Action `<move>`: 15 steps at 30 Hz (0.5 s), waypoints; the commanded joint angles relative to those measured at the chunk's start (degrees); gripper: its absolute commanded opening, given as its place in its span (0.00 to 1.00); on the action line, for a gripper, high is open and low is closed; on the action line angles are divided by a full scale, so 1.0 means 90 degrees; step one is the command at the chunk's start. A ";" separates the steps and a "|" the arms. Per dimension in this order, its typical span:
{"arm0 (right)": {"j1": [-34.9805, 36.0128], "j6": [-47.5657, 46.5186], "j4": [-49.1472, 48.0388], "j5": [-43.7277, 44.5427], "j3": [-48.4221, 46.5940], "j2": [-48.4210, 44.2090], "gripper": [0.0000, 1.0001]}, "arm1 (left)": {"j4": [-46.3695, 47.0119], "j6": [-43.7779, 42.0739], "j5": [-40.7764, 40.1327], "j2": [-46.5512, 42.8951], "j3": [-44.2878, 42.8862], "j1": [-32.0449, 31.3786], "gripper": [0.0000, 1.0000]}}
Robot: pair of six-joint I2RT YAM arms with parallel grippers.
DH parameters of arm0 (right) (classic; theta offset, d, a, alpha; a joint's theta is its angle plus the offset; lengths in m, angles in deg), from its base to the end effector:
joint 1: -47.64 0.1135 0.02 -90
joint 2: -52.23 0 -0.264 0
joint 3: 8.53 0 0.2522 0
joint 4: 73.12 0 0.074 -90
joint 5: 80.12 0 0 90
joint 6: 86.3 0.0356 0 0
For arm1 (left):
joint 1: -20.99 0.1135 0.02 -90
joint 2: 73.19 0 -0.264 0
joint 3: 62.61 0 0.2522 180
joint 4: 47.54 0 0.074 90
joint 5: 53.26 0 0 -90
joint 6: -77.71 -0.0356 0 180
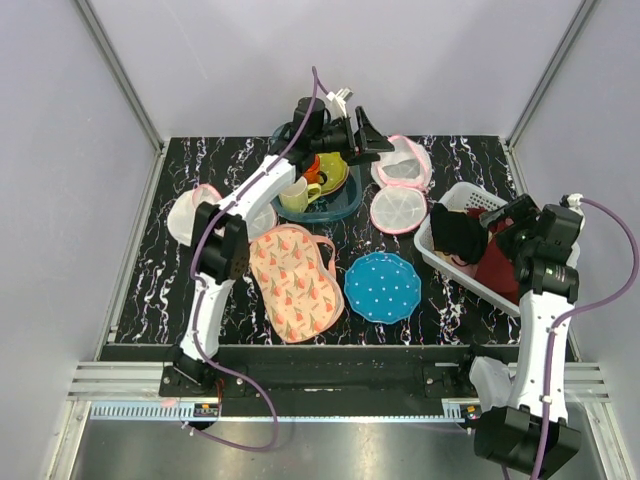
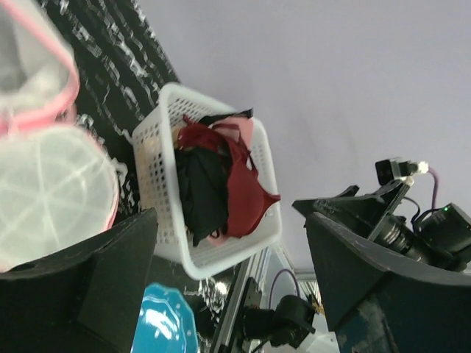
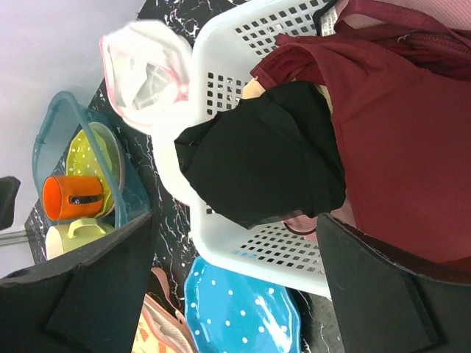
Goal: Unzip the laundry bag and remove the bra
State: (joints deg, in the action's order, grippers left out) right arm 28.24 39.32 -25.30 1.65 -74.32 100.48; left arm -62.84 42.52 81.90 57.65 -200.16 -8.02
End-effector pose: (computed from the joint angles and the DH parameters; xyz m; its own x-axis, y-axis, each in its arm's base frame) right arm 0.1705 -0.0547 0.3314 -0.2631 0.7037 -0.6600 0.4494 0.6947 0.5616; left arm 0.4610 -0.2845 0.3279 -0.8558 -0.1843 -0.4833 0.4437 0.2186 -0.8691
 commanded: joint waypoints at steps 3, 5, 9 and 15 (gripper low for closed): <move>0.0007 -0.0373 -0.0133 0.0210 -0.0146 0.0361 1.00 | -0.0541 -0.1146 -0.0047 -0.1744 0.1027 0.0040 0.85; 0.0007 -0.0451 -0.0045 0.0299 -0.0244 0.0507 1.00 | -0.0834 -0.1420 -0.0203 -0.2134 0.1592 0.0079 0.84; 0.0007 -0.0598 0.0150 0.0455 -0.0400 0.0966 1.00 | -0.1156 -0.2016 -0.0448 -0.3158 0.2452 0.0206 0.84; 0.0017 -0.0666 0.0238 0.0348 -0.0449 0.1192 1.00 | -0.1518 -0.2564 -0.0820 -0.4283 0.3984 0.0548 0.84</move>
State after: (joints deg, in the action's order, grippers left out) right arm 28.24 35.17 -23.64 4.34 -75.59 111.12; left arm -74.99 25.08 77.99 24.85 -172.71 -5.44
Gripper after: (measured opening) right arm 0.994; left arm 0.843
